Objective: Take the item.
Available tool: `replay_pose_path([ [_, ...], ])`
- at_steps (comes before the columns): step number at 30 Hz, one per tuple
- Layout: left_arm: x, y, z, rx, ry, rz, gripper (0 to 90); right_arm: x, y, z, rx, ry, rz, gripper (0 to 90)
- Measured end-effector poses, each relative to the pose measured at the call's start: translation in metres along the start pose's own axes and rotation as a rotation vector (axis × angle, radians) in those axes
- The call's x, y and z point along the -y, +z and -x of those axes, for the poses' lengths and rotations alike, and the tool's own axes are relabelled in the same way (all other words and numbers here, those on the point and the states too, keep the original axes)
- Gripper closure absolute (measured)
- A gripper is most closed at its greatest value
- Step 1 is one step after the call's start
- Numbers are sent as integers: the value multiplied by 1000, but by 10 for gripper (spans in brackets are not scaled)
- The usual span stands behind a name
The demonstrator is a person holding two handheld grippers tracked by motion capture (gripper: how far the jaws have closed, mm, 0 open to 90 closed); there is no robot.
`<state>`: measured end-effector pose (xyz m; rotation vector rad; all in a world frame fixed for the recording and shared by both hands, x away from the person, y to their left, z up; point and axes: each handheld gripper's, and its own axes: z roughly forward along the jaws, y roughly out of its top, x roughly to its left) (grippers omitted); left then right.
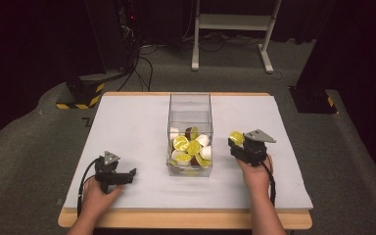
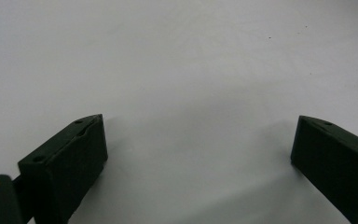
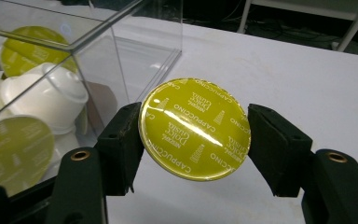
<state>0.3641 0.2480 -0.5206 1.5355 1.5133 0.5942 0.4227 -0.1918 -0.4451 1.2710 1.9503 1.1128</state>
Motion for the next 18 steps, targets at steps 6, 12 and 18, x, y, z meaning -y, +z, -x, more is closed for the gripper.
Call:
replay_pose_path([
  [6, 0, 0, 0, 1, 2, -2, 38, 1, 8, 13, 11, 29, -10, 388],
  [12, 0, 0, 0, 1, 3, -1, 39, 4, 21, 26, 35, 45, -41, 388],
  [18, 0, 0, 0, 0, 0, 0, 38, 9, 31, 32, 73, 46, -89, 387],
])
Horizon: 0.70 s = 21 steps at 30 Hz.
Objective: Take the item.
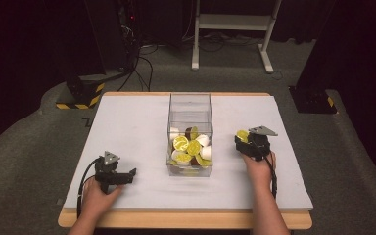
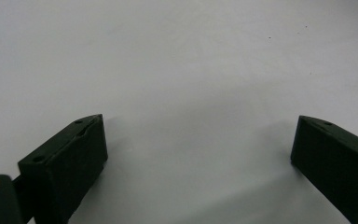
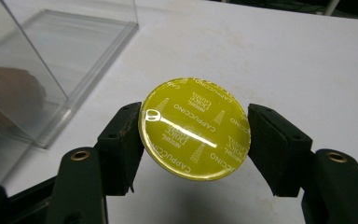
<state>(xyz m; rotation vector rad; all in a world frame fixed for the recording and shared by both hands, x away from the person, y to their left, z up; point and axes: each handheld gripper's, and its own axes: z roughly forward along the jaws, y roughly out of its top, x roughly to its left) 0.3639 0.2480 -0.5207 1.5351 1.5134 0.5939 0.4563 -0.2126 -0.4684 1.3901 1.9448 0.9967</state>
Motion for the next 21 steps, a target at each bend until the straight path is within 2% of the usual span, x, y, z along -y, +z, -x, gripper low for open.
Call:
replay_pose_path([
  [9, 0, 0, 0, -1, 0, 1, 39, 6, 11, 2, 42, -10, -64, 387],
  [14, 0, 0, 0, -1, 1, 0, 39, 10, 18, 3, 48, -9, -94, 386],
  [21, 0, 0, 0, -1, 4, 0, 39, 13, 19, 4, 40, -3, -84, 383],
])
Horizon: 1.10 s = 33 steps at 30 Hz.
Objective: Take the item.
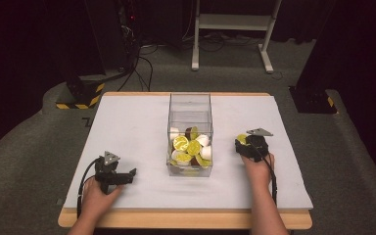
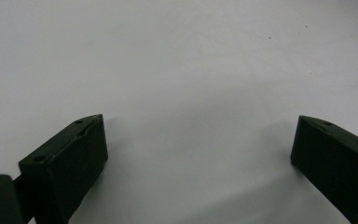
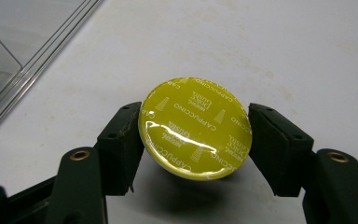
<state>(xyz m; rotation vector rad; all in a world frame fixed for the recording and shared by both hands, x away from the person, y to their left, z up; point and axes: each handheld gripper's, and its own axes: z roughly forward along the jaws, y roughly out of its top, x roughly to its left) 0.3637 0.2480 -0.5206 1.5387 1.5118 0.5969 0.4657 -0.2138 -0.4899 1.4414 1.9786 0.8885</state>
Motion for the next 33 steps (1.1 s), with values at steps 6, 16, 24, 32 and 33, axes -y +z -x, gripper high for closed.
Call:
replay_pose_path([
  [6, 0, 0, 0, 0, -1, 1, 39, 2, 4, 0, 1, -3, -30, 312],
  [16, 0, 0, 0, 0, -1, 0, 39, -7, -17, -3, -14, 23, 66, 215],
  [24, 0, 0, 0, 0, 0, -1, 39, -8, -38, -20, -37, -15, 105, 220],
  [32, 0, 0, 0, 0, 2, -3, 39, -4, -57, -43, -72, -58, 127, 257],
  [33, 0, 0, 0, 0, 2, -3, 40, -3, -61, -48, -80, -63, 125, 261],
])
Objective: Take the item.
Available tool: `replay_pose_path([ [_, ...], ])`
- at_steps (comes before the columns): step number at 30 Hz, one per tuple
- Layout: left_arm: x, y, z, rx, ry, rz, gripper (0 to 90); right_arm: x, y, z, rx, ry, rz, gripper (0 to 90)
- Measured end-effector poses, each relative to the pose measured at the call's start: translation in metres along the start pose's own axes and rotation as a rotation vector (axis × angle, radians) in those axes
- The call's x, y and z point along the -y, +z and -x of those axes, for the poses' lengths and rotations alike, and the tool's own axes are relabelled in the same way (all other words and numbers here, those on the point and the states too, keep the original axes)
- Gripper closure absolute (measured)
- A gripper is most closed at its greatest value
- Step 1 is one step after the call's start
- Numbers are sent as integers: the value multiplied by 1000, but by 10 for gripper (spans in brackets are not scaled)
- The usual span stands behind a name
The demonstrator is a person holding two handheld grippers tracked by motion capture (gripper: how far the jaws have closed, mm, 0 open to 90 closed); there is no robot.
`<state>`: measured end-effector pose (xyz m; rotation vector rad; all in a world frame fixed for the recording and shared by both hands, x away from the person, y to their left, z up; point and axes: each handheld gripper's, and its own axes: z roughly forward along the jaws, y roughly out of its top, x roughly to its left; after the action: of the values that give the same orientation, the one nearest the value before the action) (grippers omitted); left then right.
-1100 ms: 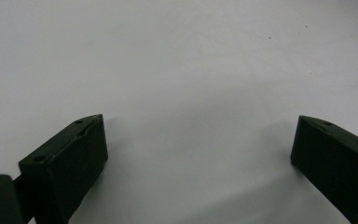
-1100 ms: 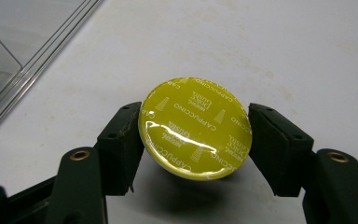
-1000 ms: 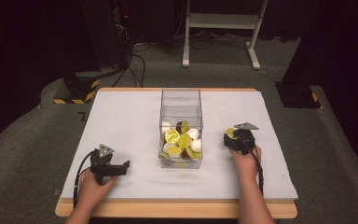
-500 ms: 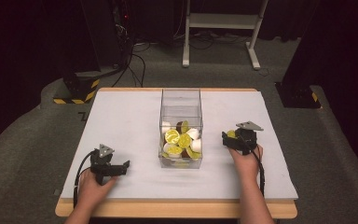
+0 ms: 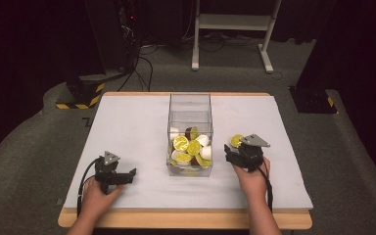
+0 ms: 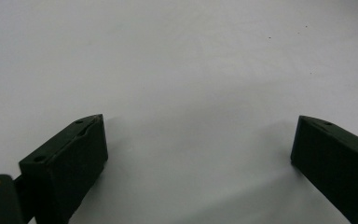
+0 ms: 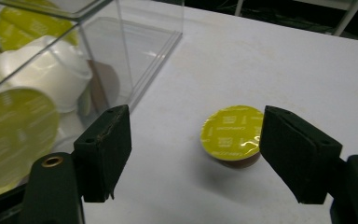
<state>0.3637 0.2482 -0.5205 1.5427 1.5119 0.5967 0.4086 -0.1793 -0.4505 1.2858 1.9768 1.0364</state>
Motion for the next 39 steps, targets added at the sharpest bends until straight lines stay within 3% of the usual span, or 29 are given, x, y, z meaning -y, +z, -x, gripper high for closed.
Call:
replay_pose_path([
  [3, 0, 0, 0, 0, 2, 4, 42, 1, -4, -4, -14, 9, 6, 277],
  [7, 0, 0, 0, -1, 5, 3, 43, 9, -8, -16, -30, -15, -10, 293],
  [14, 0, 0, 0, 0, 1, 4, 43, 36, 2, -26, -77, -5, -127, 277],
  [17, 0, 0, 0, 0, -1, 5, 43, 40, 5, -29, -92, -1, -152, 270],
  [21, 0, 0, 0, 0, 2, 3, 43, 49, 14, -38, -103, -25, -228, 195],
  [23, 0, 0, 0, 0, 1, 3, 43, 52, 14, -41, -91, -53, -213, 192],
  [29, 0, 0, 1, 0, -6, 10, 44, 55, 13, -44, -69, -44, -195, 185],
  [39, 0, 0, 1, -1, -4, 9, 44, 54, 14, -42, -74, -32, -201, 161],
])
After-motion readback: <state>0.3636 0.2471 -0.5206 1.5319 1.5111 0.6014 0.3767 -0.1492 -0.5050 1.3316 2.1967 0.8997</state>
